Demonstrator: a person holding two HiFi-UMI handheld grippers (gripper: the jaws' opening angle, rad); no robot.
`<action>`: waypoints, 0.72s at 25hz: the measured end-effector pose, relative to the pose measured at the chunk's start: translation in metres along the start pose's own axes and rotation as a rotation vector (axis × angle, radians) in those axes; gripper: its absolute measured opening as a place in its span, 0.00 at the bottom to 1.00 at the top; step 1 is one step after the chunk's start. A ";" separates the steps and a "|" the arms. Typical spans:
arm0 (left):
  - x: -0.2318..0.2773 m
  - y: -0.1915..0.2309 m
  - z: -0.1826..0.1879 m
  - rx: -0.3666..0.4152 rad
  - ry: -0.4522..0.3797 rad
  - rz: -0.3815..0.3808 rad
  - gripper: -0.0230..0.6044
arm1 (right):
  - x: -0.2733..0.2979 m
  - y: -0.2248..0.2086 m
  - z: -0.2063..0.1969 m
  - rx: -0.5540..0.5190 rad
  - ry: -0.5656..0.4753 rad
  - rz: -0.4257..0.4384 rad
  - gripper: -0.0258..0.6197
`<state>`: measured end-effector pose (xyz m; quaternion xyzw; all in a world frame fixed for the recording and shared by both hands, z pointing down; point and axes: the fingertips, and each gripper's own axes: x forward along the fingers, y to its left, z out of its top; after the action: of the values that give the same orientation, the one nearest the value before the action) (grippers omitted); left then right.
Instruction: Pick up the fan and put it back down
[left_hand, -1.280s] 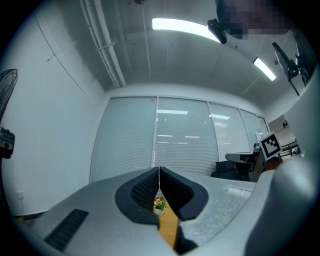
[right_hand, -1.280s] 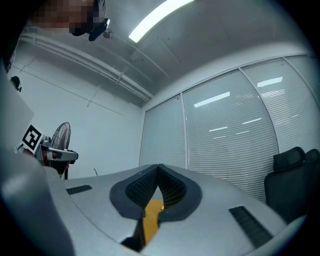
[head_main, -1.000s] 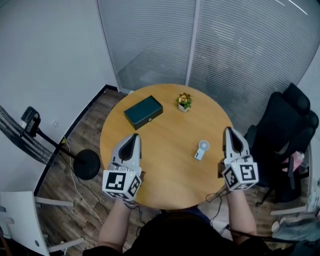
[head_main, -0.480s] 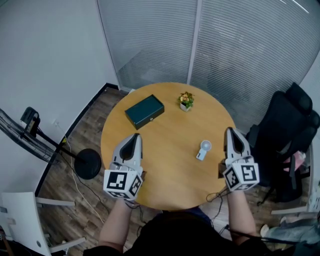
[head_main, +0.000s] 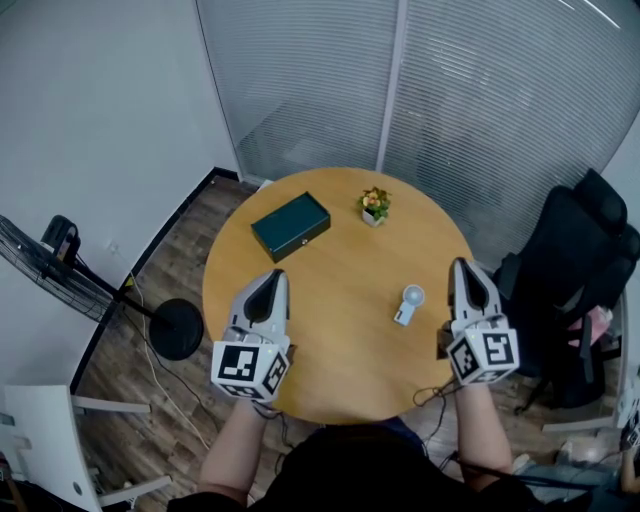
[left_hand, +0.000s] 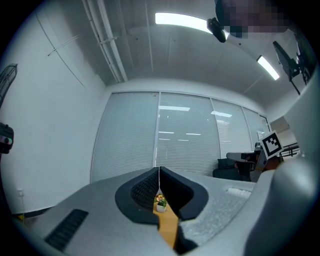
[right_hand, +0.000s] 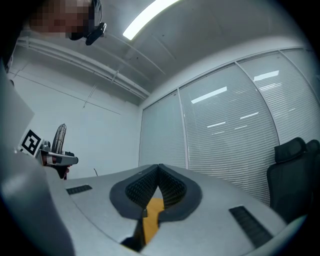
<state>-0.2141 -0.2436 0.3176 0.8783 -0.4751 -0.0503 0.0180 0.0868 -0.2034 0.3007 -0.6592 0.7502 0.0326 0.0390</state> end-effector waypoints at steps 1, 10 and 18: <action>0.000 0.000 -0.001 -0.001 0.001 0.001 0.05 | 0.000 0.000 -0.001 -0.002 0.002 0.001 0.04; 0.002 0.001 -0.005 -0.007 0.014 0.007 0.05 | 0.002 -0.001 -0.002 -0.001 0.006 0.002 0.04; 0.007 -0.004 -0.008 -0.004 0.024 -0.003 0.05 | 0.002 -0.004 -0.005 -0.001 0.014 0.006 0.05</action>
<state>-0.2058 -0.2471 0.3243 0.8795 -0.4735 -0.0409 0.0256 0.0900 -0.2064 0.3050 -0.6571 0.7525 0.0283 0.0332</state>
